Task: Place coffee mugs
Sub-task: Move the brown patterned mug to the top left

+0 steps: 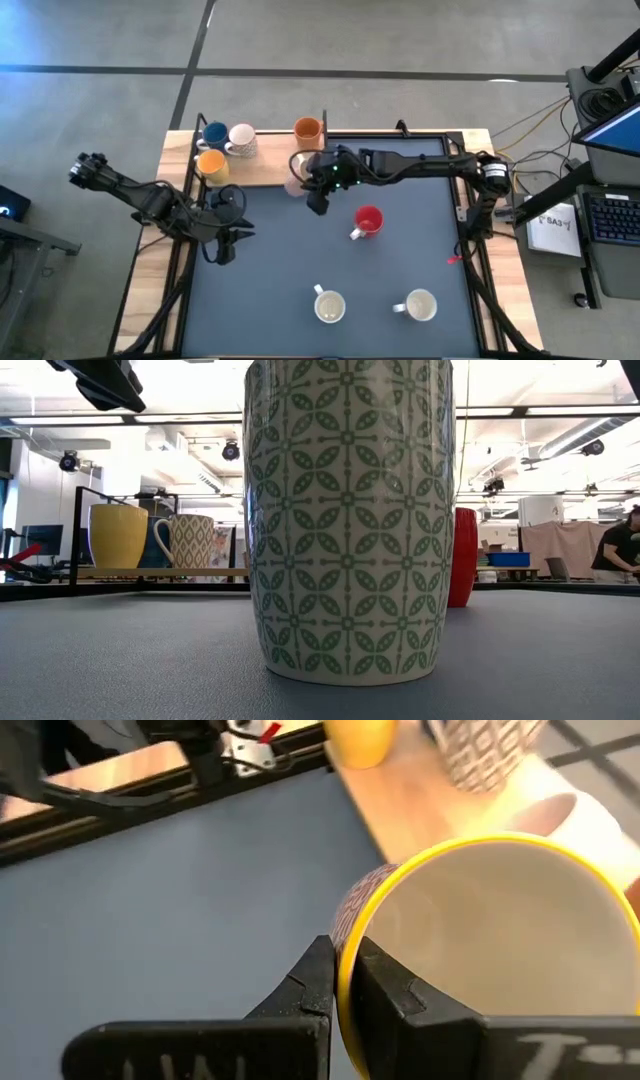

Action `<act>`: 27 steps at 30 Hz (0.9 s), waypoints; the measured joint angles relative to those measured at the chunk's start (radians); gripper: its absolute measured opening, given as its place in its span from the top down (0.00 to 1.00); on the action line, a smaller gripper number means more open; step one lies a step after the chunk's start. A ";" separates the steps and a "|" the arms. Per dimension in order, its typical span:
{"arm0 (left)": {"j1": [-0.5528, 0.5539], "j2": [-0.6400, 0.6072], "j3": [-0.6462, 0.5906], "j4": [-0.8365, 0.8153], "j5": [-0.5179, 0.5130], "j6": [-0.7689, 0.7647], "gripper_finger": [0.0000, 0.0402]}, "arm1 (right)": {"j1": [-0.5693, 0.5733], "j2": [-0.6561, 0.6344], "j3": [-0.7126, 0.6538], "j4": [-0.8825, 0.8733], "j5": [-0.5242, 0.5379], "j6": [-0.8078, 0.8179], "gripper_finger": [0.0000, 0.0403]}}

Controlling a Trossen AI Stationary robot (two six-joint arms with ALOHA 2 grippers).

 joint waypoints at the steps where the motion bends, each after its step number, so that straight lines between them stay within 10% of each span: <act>1: 0.000 -0.002 0.000 0.000 0.000 0.005 0.82 | -0.001 0.000 0.000 0.001 0.005 -0.024 0.97; 18: 0.000 -0.037 0.000 -0.029 0.000 0.014 0.82 | 0.015 0.094 0.037 0.007 -0.015 -0.081 0.97; 27: 0.000 -0.081 0.000 -0.064 0.003 -0.006 0.82 | 0.013 0.322 0.350 -0.268 -0.028 -0.079 0.97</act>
